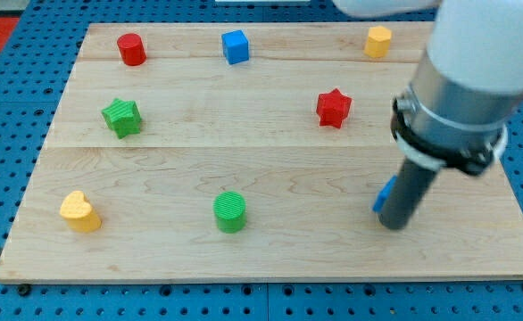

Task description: Push the red star towards the green circle

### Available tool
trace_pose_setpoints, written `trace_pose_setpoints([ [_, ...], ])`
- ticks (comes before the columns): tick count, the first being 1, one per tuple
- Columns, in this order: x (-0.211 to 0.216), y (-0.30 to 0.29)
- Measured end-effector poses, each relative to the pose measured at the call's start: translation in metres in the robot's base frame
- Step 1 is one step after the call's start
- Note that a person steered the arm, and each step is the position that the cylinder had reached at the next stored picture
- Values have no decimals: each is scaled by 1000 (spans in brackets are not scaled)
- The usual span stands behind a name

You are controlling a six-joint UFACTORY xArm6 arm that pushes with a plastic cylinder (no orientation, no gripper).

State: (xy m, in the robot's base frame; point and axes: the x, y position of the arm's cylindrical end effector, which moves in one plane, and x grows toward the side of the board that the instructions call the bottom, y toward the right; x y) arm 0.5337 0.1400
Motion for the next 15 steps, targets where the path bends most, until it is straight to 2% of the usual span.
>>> trace_pose_setpoints([
  [3,-95,20],
  [4,-111,20],
  [7,-108,11],
  [8,-84,-5],
  [12,-39,-29],
  [13,-39,-51],
  [15,-95,-99],
])
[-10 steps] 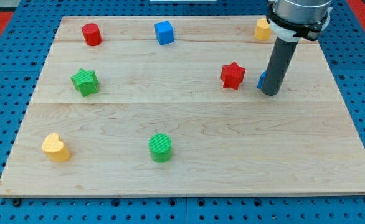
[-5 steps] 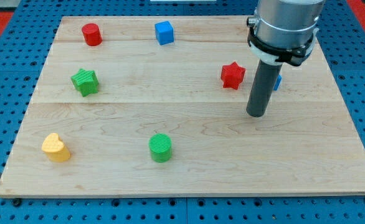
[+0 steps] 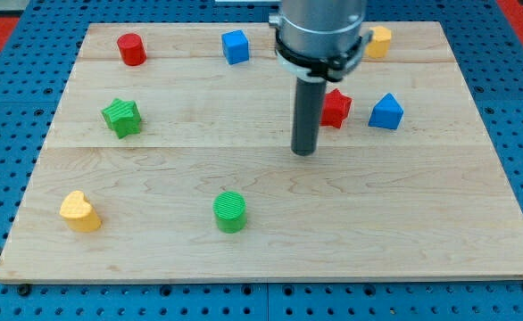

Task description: Push the red star towards the green circle

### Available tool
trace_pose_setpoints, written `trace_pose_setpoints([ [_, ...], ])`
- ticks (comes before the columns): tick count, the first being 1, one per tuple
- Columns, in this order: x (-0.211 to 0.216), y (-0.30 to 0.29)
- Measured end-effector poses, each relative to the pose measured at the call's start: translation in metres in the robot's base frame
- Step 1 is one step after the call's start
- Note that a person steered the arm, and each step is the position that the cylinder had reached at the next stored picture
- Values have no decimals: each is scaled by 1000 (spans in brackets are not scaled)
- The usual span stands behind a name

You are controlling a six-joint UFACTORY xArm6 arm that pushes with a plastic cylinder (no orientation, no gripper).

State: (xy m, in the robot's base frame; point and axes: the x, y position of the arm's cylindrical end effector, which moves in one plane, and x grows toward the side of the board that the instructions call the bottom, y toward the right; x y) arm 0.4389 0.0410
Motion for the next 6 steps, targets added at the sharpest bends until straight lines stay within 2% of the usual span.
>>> trace_pose_setpoints([
  [1,-23,-45],
  [2,-82,-32],
  [3,-102,22],
  [4,-101,88],
  [6,-59,71],
])
